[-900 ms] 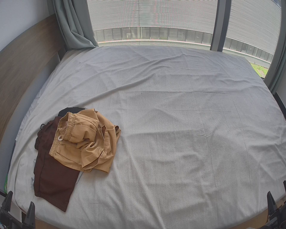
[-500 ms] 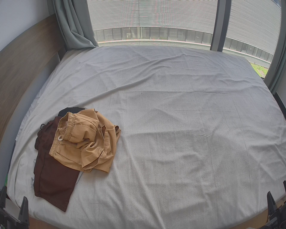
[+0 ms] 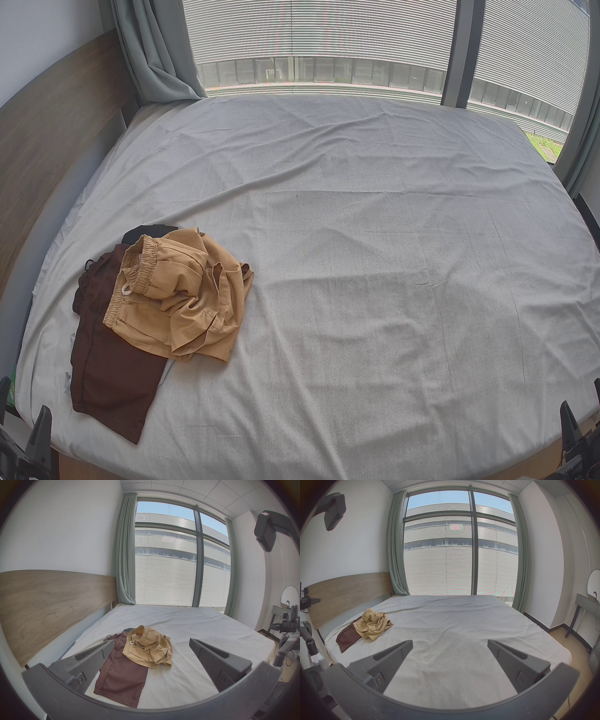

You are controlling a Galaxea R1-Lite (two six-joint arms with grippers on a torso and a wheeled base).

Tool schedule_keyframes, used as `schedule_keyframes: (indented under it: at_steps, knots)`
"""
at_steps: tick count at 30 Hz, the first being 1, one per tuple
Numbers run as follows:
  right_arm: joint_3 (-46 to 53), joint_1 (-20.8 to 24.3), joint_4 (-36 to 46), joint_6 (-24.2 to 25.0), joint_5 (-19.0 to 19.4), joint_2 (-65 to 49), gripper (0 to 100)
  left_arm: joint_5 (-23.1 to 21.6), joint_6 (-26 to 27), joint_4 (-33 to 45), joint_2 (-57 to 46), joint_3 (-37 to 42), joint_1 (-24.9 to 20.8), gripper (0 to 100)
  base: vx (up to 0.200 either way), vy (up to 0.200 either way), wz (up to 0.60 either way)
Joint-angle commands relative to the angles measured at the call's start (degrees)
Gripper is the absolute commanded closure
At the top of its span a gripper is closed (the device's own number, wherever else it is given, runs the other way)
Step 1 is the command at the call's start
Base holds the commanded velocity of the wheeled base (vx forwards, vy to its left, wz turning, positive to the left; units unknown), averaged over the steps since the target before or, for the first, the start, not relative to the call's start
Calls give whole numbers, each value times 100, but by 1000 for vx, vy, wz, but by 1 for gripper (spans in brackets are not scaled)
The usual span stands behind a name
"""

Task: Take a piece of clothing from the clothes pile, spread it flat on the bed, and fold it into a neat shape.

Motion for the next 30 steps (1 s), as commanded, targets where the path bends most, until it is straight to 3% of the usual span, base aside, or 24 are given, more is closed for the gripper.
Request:
schedule_keyframes:
  at_steps: [1,7,21,30]
  knots:
    - [101,-1,0,-9,4,-93,0,-57,-27,-18,653,-327,-296,0,0,0,0]
    - [101,-1,0,-9,4,-93,0,-74,-203,-79,1304,-634,-577,0,0,0,0]
    - [101,-1,0,-9,4,-93,0,-566,-810,-132,2323,-1162,-647,0,0,0,0]
    - [101,-1,0,-9,4,-93,0,-654,-1065,-958,3677,-1197,-594,0,0,0,0]
